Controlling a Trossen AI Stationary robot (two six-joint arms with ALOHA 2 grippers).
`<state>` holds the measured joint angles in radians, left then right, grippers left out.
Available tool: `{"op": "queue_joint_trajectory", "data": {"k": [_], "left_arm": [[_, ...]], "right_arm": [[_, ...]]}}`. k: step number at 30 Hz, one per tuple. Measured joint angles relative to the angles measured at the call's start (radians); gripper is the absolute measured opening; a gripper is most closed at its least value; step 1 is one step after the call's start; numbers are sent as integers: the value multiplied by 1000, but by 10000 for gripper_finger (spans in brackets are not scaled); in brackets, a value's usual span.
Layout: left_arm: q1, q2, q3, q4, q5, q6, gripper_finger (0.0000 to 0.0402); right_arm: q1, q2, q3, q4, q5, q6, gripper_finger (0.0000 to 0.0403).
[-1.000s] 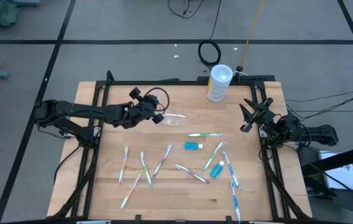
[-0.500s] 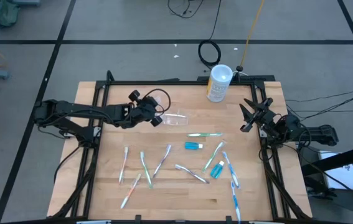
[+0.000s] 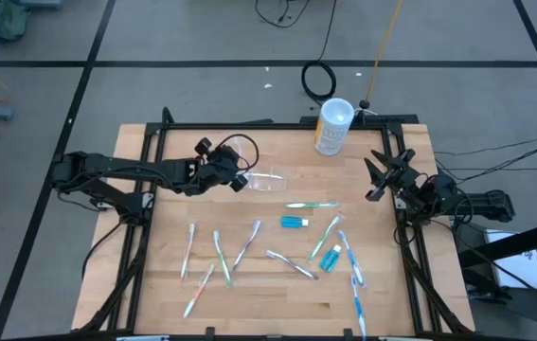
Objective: Pick & Place toothbrushing station
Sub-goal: Put the top right green toothbrush into the transparent organizer
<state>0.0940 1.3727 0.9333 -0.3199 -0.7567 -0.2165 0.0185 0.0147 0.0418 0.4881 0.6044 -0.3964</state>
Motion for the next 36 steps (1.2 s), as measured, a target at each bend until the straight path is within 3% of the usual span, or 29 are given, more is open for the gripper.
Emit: {"op": "queue_joint_trajectory", "data": {"k": [7,12,17,23,28,32,36], "left_arm": [[0,0,0,2,24,1,129],[11,0,0,26,24,-3,129],[28,0,0,53,25,-4,129],[49,0,0,56,28,-24,129],[71,0,0,56,52,-29,129],[85,0,0,56,89,-28,129],[96,0,0,55,103,-28,129]], "right_arm": [[1,1,0,3,-15,80,130],[1,62,17,32,-160,137,130],[1,241,103,-110,-153,238,130],[1,527,247,-423,-42,406,130],[-15,709,290,-539,-101,565,130],[-38,787,292,-533,-166,590,130],[-39,837,292,-556,-198,728,130]]}}
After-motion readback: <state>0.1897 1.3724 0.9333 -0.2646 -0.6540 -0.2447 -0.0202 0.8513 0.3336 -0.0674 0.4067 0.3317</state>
